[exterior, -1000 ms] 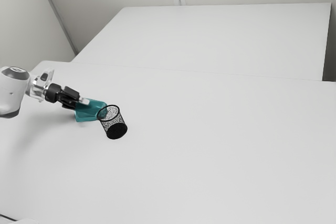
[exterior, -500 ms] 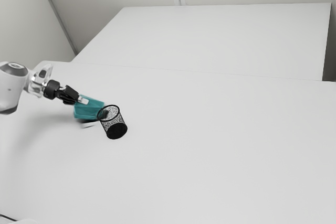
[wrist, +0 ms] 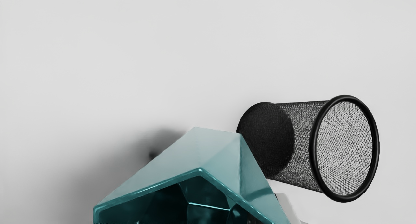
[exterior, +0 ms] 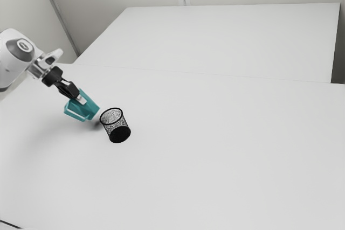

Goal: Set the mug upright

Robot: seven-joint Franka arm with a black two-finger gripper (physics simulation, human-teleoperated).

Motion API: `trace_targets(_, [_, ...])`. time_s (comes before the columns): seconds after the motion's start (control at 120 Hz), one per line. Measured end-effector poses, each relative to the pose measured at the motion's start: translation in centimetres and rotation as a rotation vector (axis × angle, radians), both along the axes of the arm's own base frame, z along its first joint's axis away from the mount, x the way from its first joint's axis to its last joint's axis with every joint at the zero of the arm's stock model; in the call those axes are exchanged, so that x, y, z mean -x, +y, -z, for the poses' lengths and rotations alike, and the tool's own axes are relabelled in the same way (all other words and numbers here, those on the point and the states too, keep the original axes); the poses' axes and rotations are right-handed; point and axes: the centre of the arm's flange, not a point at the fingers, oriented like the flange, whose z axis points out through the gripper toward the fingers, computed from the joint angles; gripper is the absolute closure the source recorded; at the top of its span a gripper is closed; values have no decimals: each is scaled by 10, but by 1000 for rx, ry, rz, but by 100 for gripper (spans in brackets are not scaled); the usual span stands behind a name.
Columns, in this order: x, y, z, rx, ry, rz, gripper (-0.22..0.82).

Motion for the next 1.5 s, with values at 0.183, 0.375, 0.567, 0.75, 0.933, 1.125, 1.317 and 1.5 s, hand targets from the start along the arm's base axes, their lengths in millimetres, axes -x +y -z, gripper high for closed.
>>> trace_targets(0.183, [8,-39,-17,-210,40,59,76])
trace_targets(0.375, [31,-78,-24,-364,70,57,76])
trace_targets(0.567, [40,-118,-21,-433,65,26,76])
trace_targets(0.75, [48,-149,-8,-467,91,8,77])
trace_targets(0.933, [64,-163,-1,-499,122,-31,77])
trace_targets(1.125, [79,-162,1,-517,151,-94,77])
trace_targets(1.317, [82,-164,17,-507,189,-126,76])
trace_targets(1.5, [77,-179,25,-504,192,-124,76])
